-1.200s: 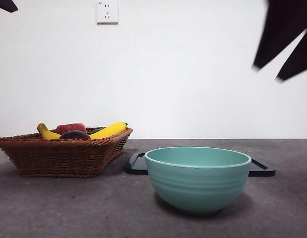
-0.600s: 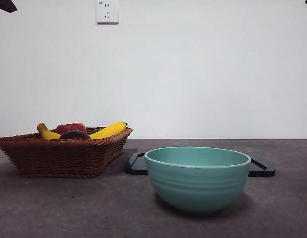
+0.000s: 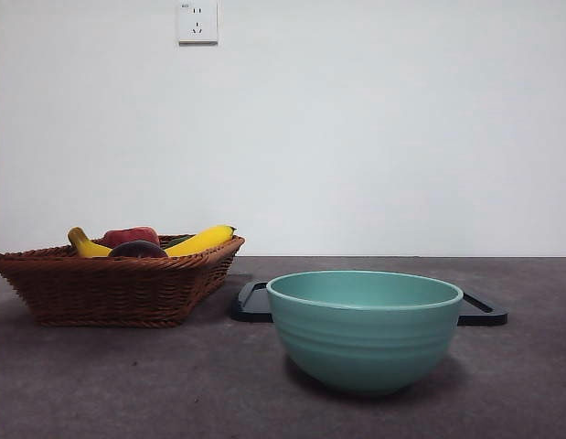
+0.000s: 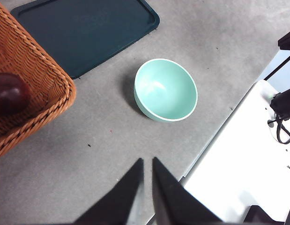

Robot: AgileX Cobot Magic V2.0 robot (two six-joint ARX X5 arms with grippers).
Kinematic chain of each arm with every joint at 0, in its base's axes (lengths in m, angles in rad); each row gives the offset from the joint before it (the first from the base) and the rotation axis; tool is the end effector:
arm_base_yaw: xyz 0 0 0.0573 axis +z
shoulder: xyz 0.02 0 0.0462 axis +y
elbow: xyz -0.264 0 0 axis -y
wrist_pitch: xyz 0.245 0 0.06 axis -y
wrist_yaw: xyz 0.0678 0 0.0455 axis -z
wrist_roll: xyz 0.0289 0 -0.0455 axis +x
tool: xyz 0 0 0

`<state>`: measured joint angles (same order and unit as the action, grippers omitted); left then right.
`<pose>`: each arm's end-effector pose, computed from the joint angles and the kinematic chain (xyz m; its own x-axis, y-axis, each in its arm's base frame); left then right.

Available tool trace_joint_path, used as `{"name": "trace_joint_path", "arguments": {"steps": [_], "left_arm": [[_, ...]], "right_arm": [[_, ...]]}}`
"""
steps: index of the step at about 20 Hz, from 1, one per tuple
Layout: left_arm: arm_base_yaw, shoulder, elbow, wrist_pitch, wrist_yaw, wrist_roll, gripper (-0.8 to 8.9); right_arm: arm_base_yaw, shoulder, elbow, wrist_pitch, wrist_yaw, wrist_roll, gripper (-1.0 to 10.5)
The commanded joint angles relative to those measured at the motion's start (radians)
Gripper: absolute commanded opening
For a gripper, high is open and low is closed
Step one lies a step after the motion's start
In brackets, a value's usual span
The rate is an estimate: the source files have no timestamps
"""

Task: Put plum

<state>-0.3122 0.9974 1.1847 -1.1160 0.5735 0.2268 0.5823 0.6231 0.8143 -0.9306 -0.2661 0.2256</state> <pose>0.1488 -0.0645 0.3561 0.3121 -0.6709 -0.6727 0.7241 0.6264 -0.2887 0.0839 0.0643 0.2985 0.4508 0.6117 -0.6501 -0.5494 0.7641 0.3380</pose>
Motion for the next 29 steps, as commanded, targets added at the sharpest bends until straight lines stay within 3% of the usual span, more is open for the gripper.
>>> {"name": "trace_joint_path", "arguments": {"steps": [1,19,21,25,27,29], "left_arm": [[-0.004,0.009,0.018,0.009,0.003,0.003,0.15],[-0.002,0.005,0.019,0.061,0.002,0.031,0.15],[0.018,-0.016,0.018,0.174,0.001,0.033,0.15],[0.128,-0.129,-0.018,0.563,-0.005,0.034,0.15],[0.196,-0.212,-0.087,0.719,-0.058,0.034,0.15],[0.25,-0.311,-0.203,0.839,-0.183,0.03,0.15]], "right_arm": [[0.006,0.002,0.013,0.01,0.005,-0.002,0.1],[0.006,0.002,0.013,0.011,0.005,-0.002,0.1],[0.006,0.002,0.013,0.01,0.005,-0.002,0.1],[0.006,0.002,0.013,0.01,0.005,-0.002,0.1],[0.006,0.002,0.013,0.01,0.005,-0.002,0.1],[0.006,0.002,0.013,0.01,0.005,-0.002,0.1]]}}
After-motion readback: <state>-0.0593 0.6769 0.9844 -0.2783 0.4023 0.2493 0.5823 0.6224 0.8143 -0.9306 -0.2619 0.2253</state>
